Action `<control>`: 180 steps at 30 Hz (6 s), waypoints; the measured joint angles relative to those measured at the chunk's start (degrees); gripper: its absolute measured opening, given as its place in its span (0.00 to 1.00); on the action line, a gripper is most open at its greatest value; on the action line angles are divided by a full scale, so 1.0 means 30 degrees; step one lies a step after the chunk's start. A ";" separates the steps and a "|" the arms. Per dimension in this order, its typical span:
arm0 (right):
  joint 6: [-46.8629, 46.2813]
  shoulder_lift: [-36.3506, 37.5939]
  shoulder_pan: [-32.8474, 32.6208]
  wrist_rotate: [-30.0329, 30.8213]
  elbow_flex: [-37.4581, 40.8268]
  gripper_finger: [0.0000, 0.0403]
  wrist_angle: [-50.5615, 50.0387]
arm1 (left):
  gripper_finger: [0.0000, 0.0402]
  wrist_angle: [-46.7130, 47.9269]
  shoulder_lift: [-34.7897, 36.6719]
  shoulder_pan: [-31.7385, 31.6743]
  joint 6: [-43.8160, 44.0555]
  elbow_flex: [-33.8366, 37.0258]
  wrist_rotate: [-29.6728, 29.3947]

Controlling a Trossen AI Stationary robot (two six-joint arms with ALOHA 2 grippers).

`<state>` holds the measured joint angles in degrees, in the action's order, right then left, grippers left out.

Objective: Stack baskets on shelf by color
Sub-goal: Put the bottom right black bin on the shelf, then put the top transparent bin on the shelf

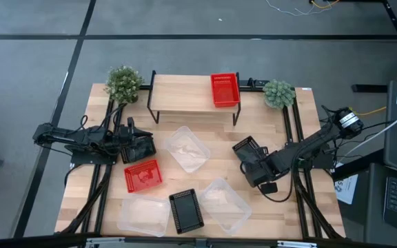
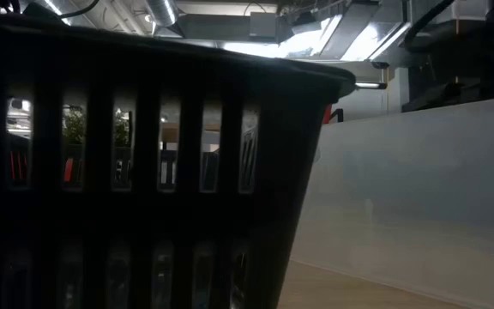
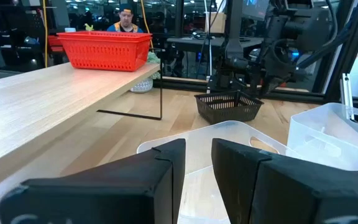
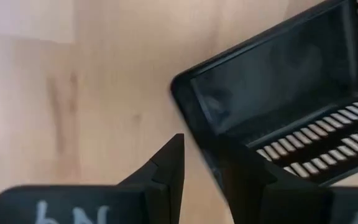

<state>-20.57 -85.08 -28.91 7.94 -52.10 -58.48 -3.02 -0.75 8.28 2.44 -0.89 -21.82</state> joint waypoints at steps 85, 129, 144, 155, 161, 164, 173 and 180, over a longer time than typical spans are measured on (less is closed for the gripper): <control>1.2007 -1.4217 1.3857 0.2129 -2.6971 0.01 -0.3578 | 0.18 0.0166 0.0003 0.0001 -0.0364 -0.0007 0.0010; 0.2245 -1.4280 1.3881 0.3841 -2.6971 0.29 -0.2892 | 0.18 0.0178 0.0000 0.0005 -0.0321 -0.0007 0.0015; 0.1235 -1.4280 1.3791 0.3838 -2.7016 0.29 -0.2955 | 0.18 0.0180 0.0005 0.0001 -0.0313 -0.0007 0.0015; 0.6616 -1.4251 1.3274 0.3796 -2.7081 0.29 -0.3123 | 0.18 0.0173 0.0007 0.0005 -0.0316 -0.0007 0.0015; 0.9036 -1.4251 1.3314 0.3827 -2.7081 0.29 -0.2997 | 0.18 0.0180 0.0000 0.0005 -0.0318 -0.0007 0.0015; 1.0171 -1.4251 1.3325 0.3820 -2.7095 0.29 -0.2811 | 0.18 0.0180 0.0000 -0.0002 -0.0318 -0.0007 0.0015; 1.3085 -1.4251 1.3274 0.3805 -2.7095 0.29 -0.2843 | 0.18 0.0175 0.0002 -0.0002 -0.0321 -0.0002 0.0015; 1.5506 -1.4251 1.3274 0.3798 -2.7095 0.29 -0.2876 | 0.18 0.0178 0.0000 0.0004 -0.0321 0.0000 0.0015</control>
<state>25.95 -127.83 10.92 19.33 -133.38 -67.10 -2.49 -0.75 8.29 1.48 -0.89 -21.78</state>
